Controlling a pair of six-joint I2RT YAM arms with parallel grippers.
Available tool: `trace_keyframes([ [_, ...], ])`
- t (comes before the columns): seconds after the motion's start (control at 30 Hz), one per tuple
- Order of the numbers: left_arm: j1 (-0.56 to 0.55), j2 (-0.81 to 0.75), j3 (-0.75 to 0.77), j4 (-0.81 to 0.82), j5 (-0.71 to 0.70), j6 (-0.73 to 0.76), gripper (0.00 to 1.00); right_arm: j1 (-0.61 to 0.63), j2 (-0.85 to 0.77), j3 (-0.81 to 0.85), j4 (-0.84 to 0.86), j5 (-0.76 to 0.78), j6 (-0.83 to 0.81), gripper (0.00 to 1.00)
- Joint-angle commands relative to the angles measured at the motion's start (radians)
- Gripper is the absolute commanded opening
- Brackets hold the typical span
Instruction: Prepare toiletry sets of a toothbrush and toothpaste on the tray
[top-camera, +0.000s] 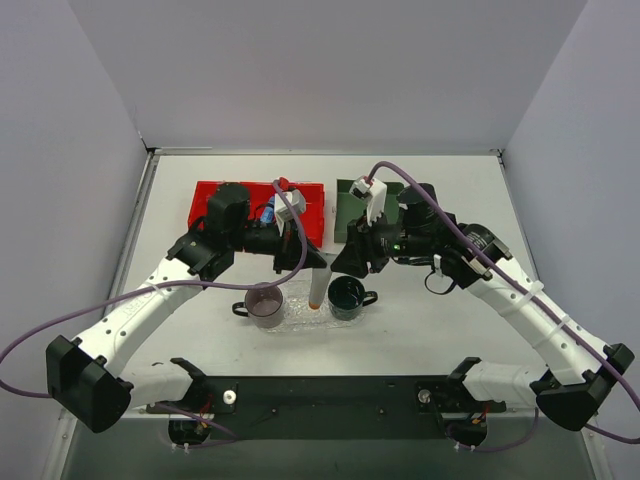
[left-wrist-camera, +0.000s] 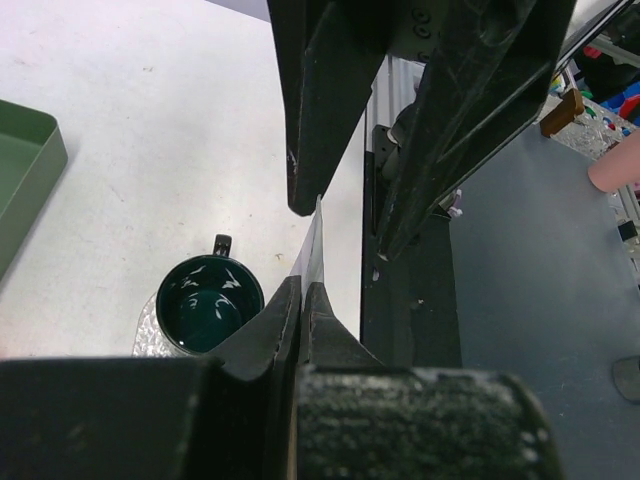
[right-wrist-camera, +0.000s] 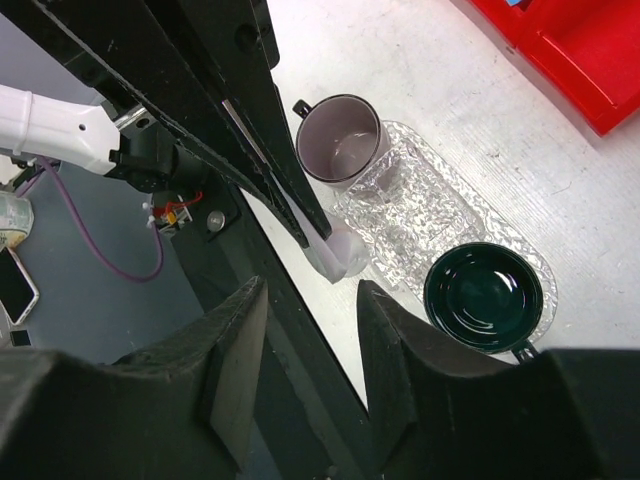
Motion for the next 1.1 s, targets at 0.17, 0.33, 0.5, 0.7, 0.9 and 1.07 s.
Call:
trace_keyframes([
  [0.17, -0.009, 0.004, 0.003, 0.083, 0.090, -0.004, 0.00, 0.019, 0.019, 0.034, 0.043, -0.057, -0.014, 0.30],
  [0.33, -0.016, 0.005, 0.003, 0.083, 0.093, -0.004, 0.00, 0.022, 0.016, 0.018, 0.065, -0.054, -0.007, 0.27],
  [0.5, -0.019, 0.004, 0.005, 0.082, 0.110, -0.005, 0.00, 0.025, 0.022, 0.010, 0.082, -0.054, -0.006, 0.21],
  [0.7, -0.020, 0.004, 0.003, 0.085, 0.109, -0.004, 0.00, 0.028, 0.030, 0.005, 0.085, -0.066, -0.004, 0.10],
  [0.9, -0.023, 0.004, 0.002, 0.085, 0.109, -0.004, 0.00, 0.032, 0.036, -0.010, 0.088, -0.068, -0.001, 0.00],
  [1.07, -0.026, 0.007, 0.000, 0.088, 0.103, -0.007, 0.00, 0.032, 0.018, -0.038, 0.102, -0.002, 0.005, 0.00],
])
